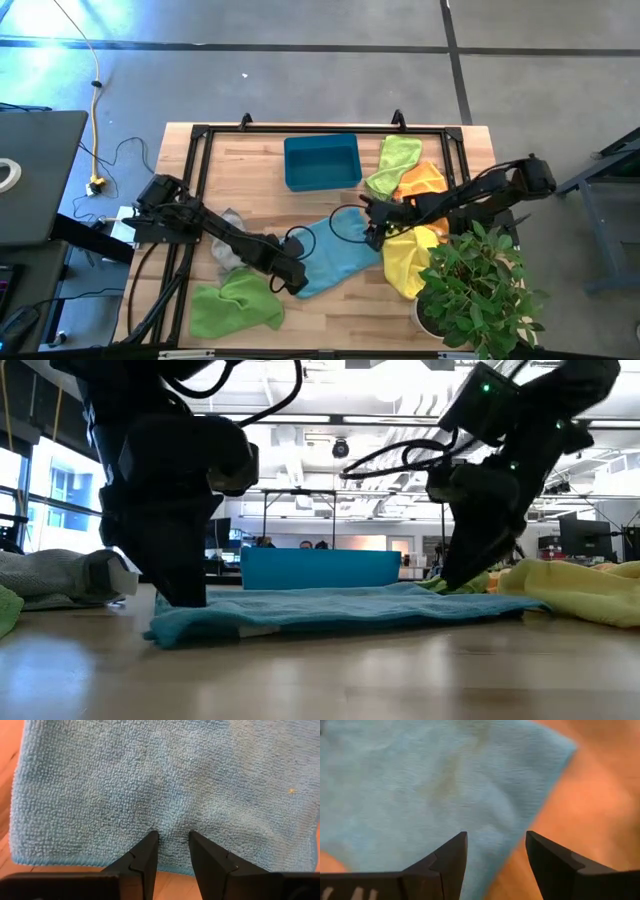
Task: Fold microfiber towels
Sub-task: Fold the blue microfiber cloth
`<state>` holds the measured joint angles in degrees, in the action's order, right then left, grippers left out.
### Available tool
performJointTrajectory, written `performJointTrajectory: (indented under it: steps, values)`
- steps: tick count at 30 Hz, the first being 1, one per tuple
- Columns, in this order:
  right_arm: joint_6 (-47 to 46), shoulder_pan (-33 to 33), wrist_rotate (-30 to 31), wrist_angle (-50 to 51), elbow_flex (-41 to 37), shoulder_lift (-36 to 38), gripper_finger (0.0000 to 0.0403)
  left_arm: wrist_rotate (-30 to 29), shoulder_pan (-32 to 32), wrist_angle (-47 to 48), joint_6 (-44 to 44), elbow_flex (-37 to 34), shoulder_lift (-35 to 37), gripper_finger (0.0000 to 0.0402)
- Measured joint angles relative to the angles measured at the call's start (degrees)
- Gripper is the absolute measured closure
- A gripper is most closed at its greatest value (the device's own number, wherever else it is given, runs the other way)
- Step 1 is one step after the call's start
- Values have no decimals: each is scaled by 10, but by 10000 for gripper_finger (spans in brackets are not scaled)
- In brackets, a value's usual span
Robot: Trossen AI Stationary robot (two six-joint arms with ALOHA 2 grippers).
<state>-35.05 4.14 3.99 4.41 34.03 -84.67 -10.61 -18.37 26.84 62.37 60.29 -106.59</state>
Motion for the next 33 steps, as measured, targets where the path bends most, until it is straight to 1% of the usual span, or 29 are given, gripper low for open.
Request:
performJointTrajectory:
  steps: [7,11,15,18,23,33]
  values:
    - [-11,0,12,-41,-16,-37,208,-1,0,-4,0,0,0,298]
    - [-22,3,2,-79,-20,-58,208,-2,0,-13,0,0,0,298]
    - [-25,9,3,-90,-20,-61,208,-3,0,-13,-5,0,0,298]
    - [-32,16,4,-96,-20,-61,216,-4,0,-13,-7,0,0,298]
    - [-35,27,21,-97,-20,-62,248,-11,0,-14,-14,0,-1,298]
    - [-51,30,46,-92,-21,-63,337,-38,0,-16,-15,0,-1,298]
